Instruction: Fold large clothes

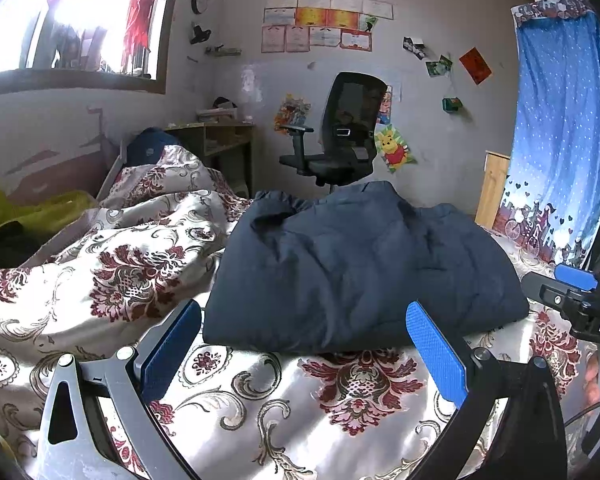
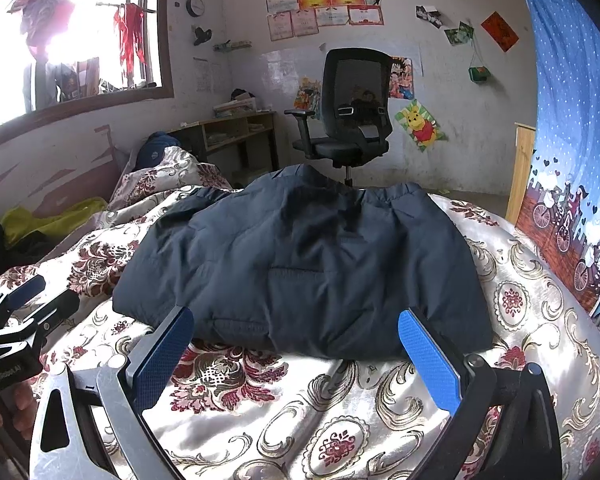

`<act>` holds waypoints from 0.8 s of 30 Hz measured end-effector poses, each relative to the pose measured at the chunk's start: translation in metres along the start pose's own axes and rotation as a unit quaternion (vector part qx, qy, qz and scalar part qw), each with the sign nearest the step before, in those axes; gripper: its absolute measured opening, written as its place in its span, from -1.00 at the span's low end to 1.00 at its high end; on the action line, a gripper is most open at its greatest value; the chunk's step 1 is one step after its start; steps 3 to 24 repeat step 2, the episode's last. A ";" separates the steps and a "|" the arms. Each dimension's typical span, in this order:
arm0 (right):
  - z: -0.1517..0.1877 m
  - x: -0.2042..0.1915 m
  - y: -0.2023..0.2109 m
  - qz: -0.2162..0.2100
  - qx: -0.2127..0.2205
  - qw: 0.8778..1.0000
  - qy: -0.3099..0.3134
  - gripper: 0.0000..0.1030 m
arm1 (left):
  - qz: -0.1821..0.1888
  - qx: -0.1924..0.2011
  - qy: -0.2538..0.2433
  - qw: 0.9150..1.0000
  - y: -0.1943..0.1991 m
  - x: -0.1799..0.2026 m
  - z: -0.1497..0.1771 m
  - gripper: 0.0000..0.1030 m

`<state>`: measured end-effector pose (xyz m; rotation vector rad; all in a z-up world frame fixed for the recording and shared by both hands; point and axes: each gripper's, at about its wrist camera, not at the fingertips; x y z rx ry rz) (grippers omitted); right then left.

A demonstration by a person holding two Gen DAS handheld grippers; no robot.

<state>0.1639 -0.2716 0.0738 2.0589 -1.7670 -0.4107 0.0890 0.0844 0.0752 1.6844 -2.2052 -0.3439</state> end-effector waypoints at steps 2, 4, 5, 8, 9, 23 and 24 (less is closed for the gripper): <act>0.000 0.000 0.000 0.000 0.000 1.000 0.000 1.00 | 0.000 -0.003 -0.001 1.000 -0.001 0.000 0.001 0.95; 0.000 0.000 0.000 0.000 0.000 1.000 0.000 1.00 | 0.000 -0.003 -0.001 1.000 -0.001 0.000 0.001 0.95; 0.000 0.000 0.000 0.000 0.000 1.000 0.000 1.00 | 0.000 -0.003 -0.001 1.000 -0.001 0.000 0.001 0.95; 0.000 0.000 0.000 0.000 0.000 1.000 0.000 1.00 | 0.000 -0.003 -0.001 1.000 -0.001 0.000 0.001 0.95; 0.000 0.000 0.000 0.000 0.000 1.000 0.000 1.00 | 0.000 -0.003 -0.001 1.000 -0.001 0.000 0.001 0.95; 0.000 0.000 0.000 0.000 0.000 1.000 0.000 1.00 | 0.000 -0.003 -0.001 1.000 -0.001 0.000 0.001 0.95; 0.000 0.000 0.000 0.000 0.000 1.000 0.000 1.00 | 0.000 -0.003 -0.001 1.000 -0.001 0.000 0.001 0.95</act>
Point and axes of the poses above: each gripper's, at about its wrist camera, not at the fingertips, and y roughly against the way its jaws point, x to its right, z to its underside, and after that the axes turned 12 degrees about z, right-handed
